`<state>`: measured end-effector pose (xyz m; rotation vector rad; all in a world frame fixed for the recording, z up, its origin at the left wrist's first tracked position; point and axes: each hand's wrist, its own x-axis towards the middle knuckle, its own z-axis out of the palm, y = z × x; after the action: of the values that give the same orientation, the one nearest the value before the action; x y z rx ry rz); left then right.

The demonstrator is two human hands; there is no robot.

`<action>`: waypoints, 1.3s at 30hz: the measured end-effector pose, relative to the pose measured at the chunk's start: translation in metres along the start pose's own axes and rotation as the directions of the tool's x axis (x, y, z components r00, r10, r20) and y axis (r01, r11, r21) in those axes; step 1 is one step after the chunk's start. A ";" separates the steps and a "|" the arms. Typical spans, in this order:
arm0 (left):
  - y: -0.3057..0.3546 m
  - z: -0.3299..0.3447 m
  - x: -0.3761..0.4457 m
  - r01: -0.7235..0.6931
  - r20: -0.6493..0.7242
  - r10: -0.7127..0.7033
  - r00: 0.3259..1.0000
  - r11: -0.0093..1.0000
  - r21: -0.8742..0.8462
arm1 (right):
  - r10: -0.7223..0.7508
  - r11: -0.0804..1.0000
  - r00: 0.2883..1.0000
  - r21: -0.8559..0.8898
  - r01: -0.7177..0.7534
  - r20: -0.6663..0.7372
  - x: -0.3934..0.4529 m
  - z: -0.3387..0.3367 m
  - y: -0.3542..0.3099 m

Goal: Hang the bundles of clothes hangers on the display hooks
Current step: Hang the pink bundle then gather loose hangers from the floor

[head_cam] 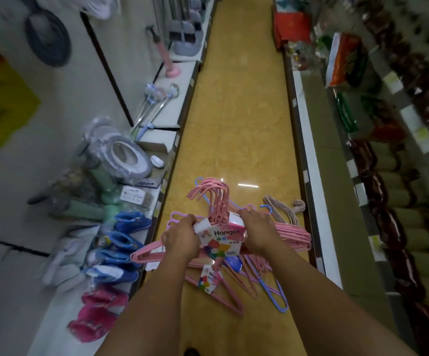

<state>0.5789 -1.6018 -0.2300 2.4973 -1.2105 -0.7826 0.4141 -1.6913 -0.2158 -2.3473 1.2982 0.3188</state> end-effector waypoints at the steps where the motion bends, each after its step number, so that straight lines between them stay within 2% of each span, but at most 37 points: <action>1: 0.000 -0.014 -0.006 0.001 -0.002 -0.001 1.000 1.000 -0.002 | -0.029 0.998 0.999 -0.050 0.028 -0.034 -0.004 -0.009 -0.008; 4: -0.002 -0.046 -0.023 0.003 -0.025 -0.003 1.000 1.000 0.003 | -0.085 0.984 0.989 -0.163 0.065 -0.119 -0.016 -0.031 -0.032; 8: -0.006 -0.070 -0.049 0.084 -0.089 -0.083 0.993 0.996 0.005 | -0.152 0.968 0.972 -0.228 0.109 -0.178 -0.031 -0.050 -0.062; 13: -0.007 -0.086 -0.089 0.127 -0.238 -0.121 0.964 0.992 0.010 | -0.230 0.955 0.966 -0.221 0.199 -0.122 -0.048 -0.064 -0.082; 16: -0.007 -0.090 -0.118 0.209 -0.331 -0.182 0.926 0.977 0.048 | -0.315 0.928 0.946 -0.234 0.290 -0.078 -0.062 -0.068 -0.090; 22: -0.007 -0.087 -0.184 0.394 -0.349 -0.380 0.856 0.918 -0.032 | -0.499 0.821 0.867 -0.325 0.470 -0.008 -0.096 -0.072 -0.103; 26: -0.017 -0.085 -0.239 0.505 -0.313 -0.514 0.799 0.855 -0.114 | -0.613 0.715 0.790 -0.416 0.562 0.014 -0.129 -0.063 -0.127; 30: -0.034 -0.077 -0.293 0.555 -0.314 -0.596 0.739 0.803 -0.219 | -0.674 0.632 0.734 -0.445 0.634 0.088 -0.166 -0.047 -0.154; 39: -0.087 -0.069 -0.412 0.634 -0.444 -0.722 0.530 0.686 -0.358 | -0.749 0.521 0.640 -0.442 0.730 0.174 -0.267 -0.002 -0.219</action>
<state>0.4651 -1.2242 -0.0654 2.7447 0.0817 -0.1910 0.4567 -1.3917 -0.0501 -3.0769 0.0789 0.3288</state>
